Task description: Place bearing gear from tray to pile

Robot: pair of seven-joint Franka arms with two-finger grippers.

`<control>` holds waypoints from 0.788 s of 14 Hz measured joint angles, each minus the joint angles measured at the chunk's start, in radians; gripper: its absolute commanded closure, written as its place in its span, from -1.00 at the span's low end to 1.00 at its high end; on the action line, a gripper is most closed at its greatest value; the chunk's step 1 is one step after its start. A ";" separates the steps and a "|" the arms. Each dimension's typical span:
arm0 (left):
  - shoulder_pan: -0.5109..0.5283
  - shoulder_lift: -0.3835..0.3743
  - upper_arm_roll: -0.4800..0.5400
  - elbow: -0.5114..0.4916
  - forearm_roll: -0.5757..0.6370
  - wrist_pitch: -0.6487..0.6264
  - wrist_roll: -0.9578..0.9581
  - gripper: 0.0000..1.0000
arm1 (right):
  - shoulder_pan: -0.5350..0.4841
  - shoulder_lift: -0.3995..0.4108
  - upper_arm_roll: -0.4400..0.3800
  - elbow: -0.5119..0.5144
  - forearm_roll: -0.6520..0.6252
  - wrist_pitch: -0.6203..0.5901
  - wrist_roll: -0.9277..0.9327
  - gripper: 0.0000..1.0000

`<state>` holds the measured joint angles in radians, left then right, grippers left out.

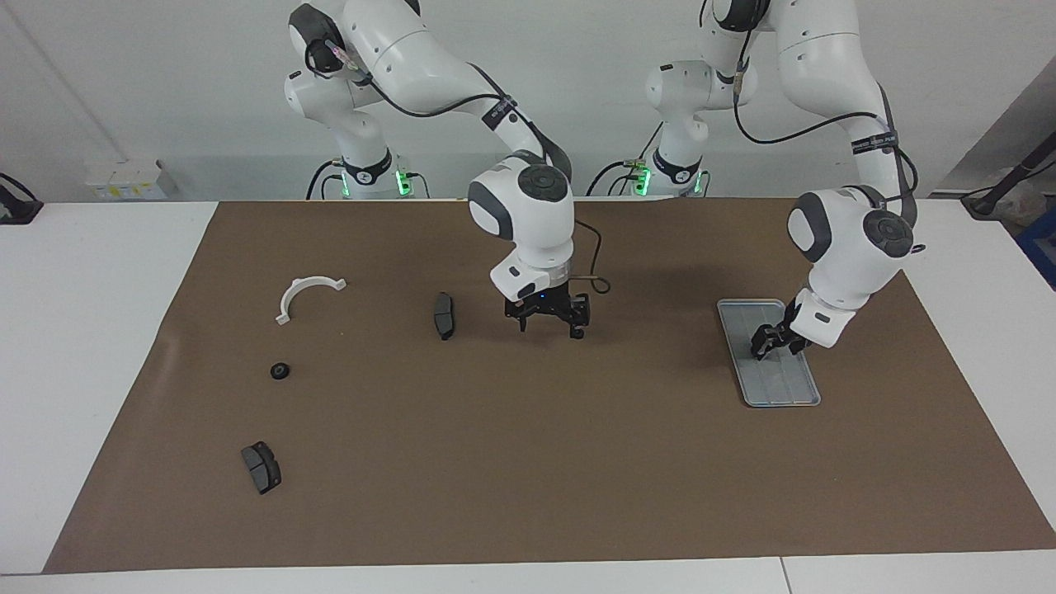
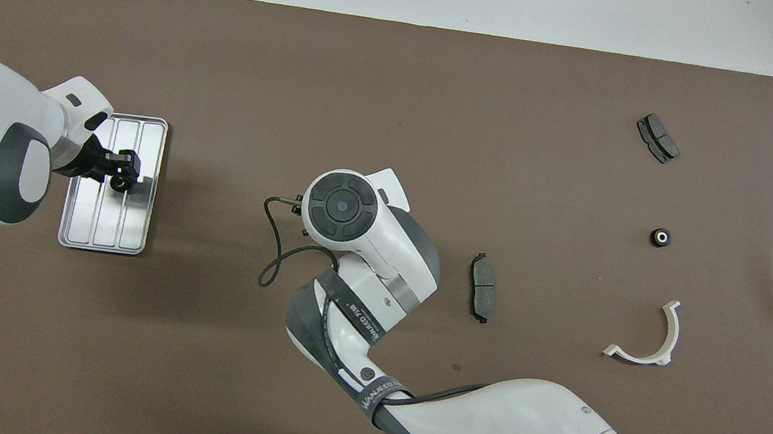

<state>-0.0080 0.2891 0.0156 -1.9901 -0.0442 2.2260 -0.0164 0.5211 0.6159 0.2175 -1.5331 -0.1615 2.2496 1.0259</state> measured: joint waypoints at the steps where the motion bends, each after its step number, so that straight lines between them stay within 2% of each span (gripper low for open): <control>1: 0.000 0.000 0.000 -0.005 0.000 0.000 0.000 -0.05 | 0.008 0.000 0.000 0.000 0.000 0.000 0.000 -0.48; 2: 0.000 0.000 0.000 -0.007 0.000 0.000 0.001 -0.05 | 0.018 0.000 0.000 0.000 0.000 -0.002 0.000 -0.39; 8: 0.001 0.001 0.002 -0.013 0.000 0.001 0.025 0.11 | 0.049 0.009 -0.002 -0.023 -0.006 -0.001 0.000 -0.30; 11: 0.001 0.001 0.002 -0.015 0.000 0.002 0.028 0.18 | 0.049 0.009 -0.005 -0.028 -0.022 -0.001 0.000 0.00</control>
<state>-0.0073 0.2898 0.0177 -2.0046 -0.0442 2.2282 0.0113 0.5696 0.6250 0.2128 -1.5614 -0.1835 2.2490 1.0263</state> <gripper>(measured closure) 0.555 0.370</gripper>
